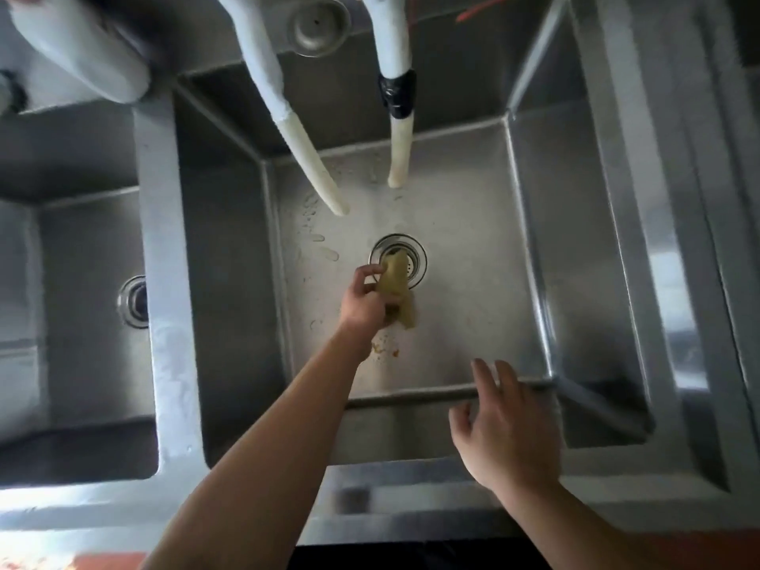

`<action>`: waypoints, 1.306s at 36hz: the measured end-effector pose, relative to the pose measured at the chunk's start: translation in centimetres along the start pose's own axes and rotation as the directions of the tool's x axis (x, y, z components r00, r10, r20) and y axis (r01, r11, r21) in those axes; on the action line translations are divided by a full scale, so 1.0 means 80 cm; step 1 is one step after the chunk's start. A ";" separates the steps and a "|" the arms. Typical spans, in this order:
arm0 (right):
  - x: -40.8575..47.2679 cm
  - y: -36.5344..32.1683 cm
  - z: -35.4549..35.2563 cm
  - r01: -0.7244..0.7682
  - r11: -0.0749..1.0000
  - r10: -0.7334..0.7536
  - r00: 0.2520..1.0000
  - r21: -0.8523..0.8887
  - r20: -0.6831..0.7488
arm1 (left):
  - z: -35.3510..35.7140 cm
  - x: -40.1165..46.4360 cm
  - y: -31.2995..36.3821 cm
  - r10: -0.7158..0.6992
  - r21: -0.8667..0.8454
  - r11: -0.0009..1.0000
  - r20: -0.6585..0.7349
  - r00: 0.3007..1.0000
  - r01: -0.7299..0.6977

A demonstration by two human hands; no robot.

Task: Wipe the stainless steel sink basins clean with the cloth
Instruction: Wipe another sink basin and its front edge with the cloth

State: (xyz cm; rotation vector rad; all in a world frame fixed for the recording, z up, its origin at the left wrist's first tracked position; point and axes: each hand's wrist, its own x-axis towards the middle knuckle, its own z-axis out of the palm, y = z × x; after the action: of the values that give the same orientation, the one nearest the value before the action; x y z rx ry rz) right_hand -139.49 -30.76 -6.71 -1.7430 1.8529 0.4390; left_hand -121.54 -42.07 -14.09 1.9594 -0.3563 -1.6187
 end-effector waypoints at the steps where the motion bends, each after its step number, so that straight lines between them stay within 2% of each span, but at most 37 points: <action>1: 0.001 0.002 -0.002 0.015 1.000 -0.015 0.999 0.012 0.040 | -0.005 -0.015 0.004 -0.006 -0.030 1.000 0.015 1.000 0.007; 3: 0.005 0.007 -0.004 0.014 0.991 -0.027 0.995 0.134 0.096 | -0.013 -0.041 0.013 -0.005 -0.097 0.995 0.023 1.000 0.008; 5: 0.015 0.013 -0.012 -0.074 0.922 0.012 0.987 0.381 0.163 | -0.017 -0.066 0.019 0.012 -0.158 0.987 0.037 0.999 -0.006; 8: 0.037 0.016 -0.031 -0.174 0.660 0.069 0.983 0.731 0.172 | -0.017 -0.096 0.024 0.044 -0.237 0.971 0.059 0.997 -0.028; 11: 0.060 0.006 -0.064 -0.208 0.472 0.022 0.974 0.857 0.224 | -0.010 -0.120 0.027 0.072 -0.305 0.952 0.101 0.992 -0.038; 13: 0.072 -0.004 -0.086 -0.307 0.318 -0.083 0.933 0.897 0.349 | -0.005 -0.132 0.027 0.074 -0.366 0.930 0.166 0.983 -0.009; 16: 0.089 -0.011 -0.108 -0.553 0.110 -0.266 0.784 0.826 0.560 | -0.002 -0.145 0.026 0.072 -0.461 0.884 0.302 0.950 0.079; 19: 0.103 -0.013 -0.109 -0.668 -0.021 -0.507 0.648 0.744 0.568 | 0.004 -0.158 0.026 0.086 -0.492 0.865 0.344 0.935 0.101; 21: 0.104 -0.024 -0.110 -0.684 -0.071 -0.538 0.639 0.726 0.550 | 0.009 -0.166 0.025 0.081 -0.336 0.942 0.264 0.961 0.013; 22: 0.102 -0.034 -0.111 -0.677 -0.088 -0.511 0.660 0.731 0.551 | 0.010 -0.170 0.024 0.103 -0.173 0.983 0.195 0.975 -0.069; 23: 0.101 -0.043 -0.108 -0.643 -0.086 -0.444 0.708 0.761 0.549 | 0.011 -0.172 0.022 0.153 0.034 0.987 0.124 0.980 -0.158; 25: 0.100 -0.057 -0.097 -0.565 -0.063 -0.324 0.791 0.823 0.518 | 0.010 -0.174 0.019 0.285 0.410 0.868 0.053 0.957 -0.281; 27: 0.102 -0.066 -0.082 -0.536 -0.047 -0.277 0.817 0.843 0.505 | 0.005 -0.173 0.019 0.373 0.619 0.711 0.072 0.925 -0.335; 29: 0.105 -0.073 -0.073 -0.544 -0.028 -0.245 0.817 0.839 0.522 | -0.004 -0.168 0.022 0.392 0.727 0.594 0.113 0.913 -0.345; 32: 0.114 -0.083 -0.064 -0.603 -0.020 -0.294 0.766 0.798 0.571 | -0.020 -0.156 0.029 0.364 0.809 0.506 0.113 0.924 -0.298; 34: 0.124 -0.094 -0.057 -0.601 -0.010 -0.337 0.755 0.799 0.563 | -0.032 -0.143 0.032 0.369 0.836 0.484 0.074 0.926 -0.259; 39: 0.143 -0.129 -0.044 -0.498 0.043 -0.206 0.844 0.866 0.496 | -0.049 -0.108 0.035 0.342 0.829 0.532 -0.025 0.939 -0.172; 41: 0.150 -0.144 -0.038 -0.468 0.086 -0.085 0.876 0.880 0.474 | -0.056 -0.098 0.034 0.348 0.837 0.532 -0.079 0.934 -0.128; 44: 0.177 -0.154 -0.023 -0.451 0.219 0.244 0.884 0.865 0.399 | -0.080 -0.089 0.032 0.406 0.812 0.576 -0.177 0.897 -0.100; 45: 0.190 -0.155 -0.018 -0.459 0.242 0.302 0.873 0.855 0.383 | -0.093 -0.089 0.030 0.436 0.792 0.601 -0.208 0.876 -0.111; 47: 0.217 -0.153 -0.007 -0.470 0.289 0.326 0.867 0.834 0.376 | -0.118 -0.089 0.021 0.479 0.780 0.613 -0.237 0.845 -0.128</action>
State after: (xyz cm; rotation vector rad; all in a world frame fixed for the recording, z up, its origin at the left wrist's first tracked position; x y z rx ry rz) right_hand -127.62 -46.31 -14.93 -0.4376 1.8335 -0.3064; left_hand -113.85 -37.19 -6.31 2.5655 -1.2707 -0.7906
